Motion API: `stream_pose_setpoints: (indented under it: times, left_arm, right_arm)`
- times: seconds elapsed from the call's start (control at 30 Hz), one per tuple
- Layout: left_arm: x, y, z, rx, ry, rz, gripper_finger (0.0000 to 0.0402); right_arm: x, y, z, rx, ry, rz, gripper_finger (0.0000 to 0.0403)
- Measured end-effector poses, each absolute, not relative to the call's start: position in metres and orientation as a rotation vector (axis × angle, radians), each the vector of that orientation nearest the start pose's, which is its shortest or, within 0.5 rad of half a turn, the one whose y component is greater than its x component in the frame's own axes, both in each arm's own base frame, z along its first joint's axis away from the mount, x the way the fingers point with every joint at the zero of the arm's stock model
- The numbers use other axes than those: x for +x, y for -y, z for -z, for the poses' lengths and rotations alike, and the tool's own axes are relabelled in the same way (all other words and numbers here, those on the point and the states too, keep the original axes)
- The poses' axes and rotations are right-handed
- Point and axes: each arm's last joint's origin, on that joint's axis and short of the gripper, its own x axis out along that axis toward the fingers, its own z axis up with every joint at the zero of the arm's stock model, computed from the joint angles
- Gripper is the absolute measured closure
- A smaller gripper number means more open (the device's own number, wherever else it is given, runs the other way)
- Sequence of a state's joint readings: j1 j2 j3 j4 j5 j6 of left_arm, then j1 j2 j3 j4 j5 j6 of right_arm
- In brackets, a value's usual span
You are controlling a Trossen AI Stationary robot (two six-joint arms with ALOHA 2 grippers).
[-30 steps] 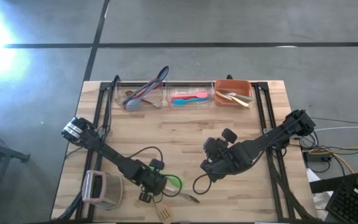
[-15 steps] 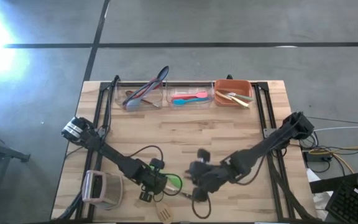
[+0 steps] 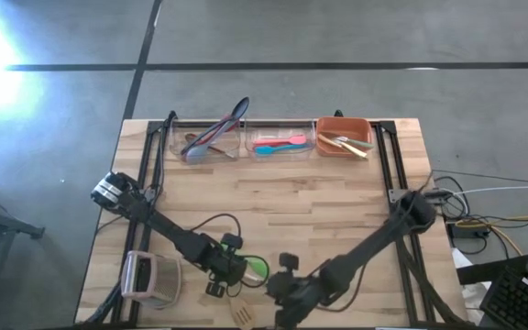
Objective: Pick & Place Kitchen Items
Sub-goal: Put the orange knife into the orange bin
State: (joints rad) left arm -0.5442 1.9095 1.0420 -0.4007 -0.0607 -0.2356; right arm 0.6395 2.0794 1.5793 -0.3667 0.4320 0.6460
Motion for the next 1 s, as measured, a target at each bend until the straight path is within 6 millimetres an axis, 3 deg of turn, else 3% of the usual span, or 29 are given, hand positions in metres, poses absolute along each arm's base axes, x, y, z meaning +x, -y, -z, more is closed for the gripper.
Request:
stream_pose_setpoints:
  times: [0.1,0.27,0.43,0.6,1.0]
  left_arm:
    - [0.293,0.174,-0.112,0.171,-1.259,0.276,0.0329]
    - [0.293,0.174,-0.112,0.163,-1.263,0.283,0.0329]
    - [0.294,0.173,-0.112,0.152,-1.268,0.291,0.0329]
    - [0.294,0.172,-0.112,0.135,-1.276,0.306,0.0329]
    - [0.295,0.17,-0.112,0.117,-1.283,0.317,0.0329]
  right_arm:
    - [0.381,-0.273,-0.19,0.148,-0.776,0.063,0.0321]
    - [0.39,-0.279,-0.173,0.05,-0.945,0.174,0.0321]
    - [0.395,-0.285,-0.175,0.03,-1.038,0.27,0.0321]
    - [0.389,-0.298,-0.173,0.062,-1.097,0.289,0.0307]
    - [0.367,-0.313,-0.154,0.085,-1.164,0.289,0.0224]
